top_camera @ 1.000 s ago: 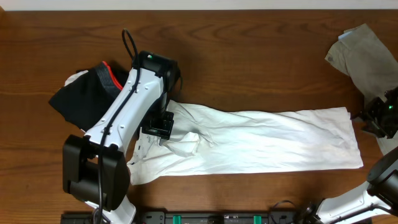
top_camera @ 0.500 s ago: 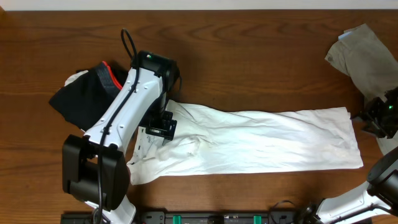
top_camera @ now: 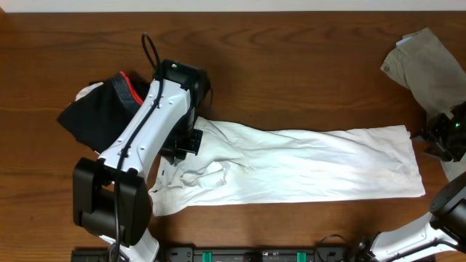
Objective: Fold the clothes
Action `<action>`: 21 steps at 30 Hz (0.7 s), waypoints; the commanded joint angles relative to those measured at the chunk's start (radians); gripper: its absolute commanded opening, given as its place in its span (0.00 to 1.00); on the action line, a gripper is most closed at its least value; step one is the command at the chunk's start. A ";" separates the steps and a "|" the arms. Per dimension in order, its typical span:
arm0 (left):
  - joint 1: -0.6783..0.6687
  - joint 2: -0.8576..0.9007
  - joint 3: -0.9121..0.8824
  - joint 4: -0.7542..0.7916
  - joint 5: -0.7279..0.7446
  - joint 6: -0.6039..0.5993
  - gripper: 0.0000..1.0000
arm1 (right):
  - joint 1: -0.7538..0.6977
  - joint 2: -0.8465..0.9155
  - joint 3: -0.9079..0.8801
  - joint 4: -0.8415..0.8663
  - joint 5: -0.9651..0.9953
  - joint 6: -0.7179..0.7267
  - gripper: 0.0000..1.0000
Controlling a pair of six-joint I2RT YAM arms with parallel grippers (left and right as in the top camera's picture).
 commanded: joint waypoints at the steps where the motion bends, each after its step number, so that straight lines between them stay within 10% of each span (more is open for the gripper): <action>1: 0.005 -0.060 0.056 0.005 -0.009 -0.013 0.06 | -0.007 -0.027 0.023 0.021 0.047 -0.003 0.54; 6: 0.025 -0.198 0.090 0.074 -0.084 -0.079 0.08 | -0.023 -0.027 0.012 0.058 0.079 -0.005 0.59; 13: 0.139 -0.452 0.089 0.213 -0.096 -0.127 0.69 | -0.026 -0.001 -0.054 0.175 0.046 -0.114 0.69; 21: 0.267 -0.592 0.089 0.250 -0.096 -0.126 0.87 | -0.024 0.129 -0.083 0.195 0.009 -0.192 0.65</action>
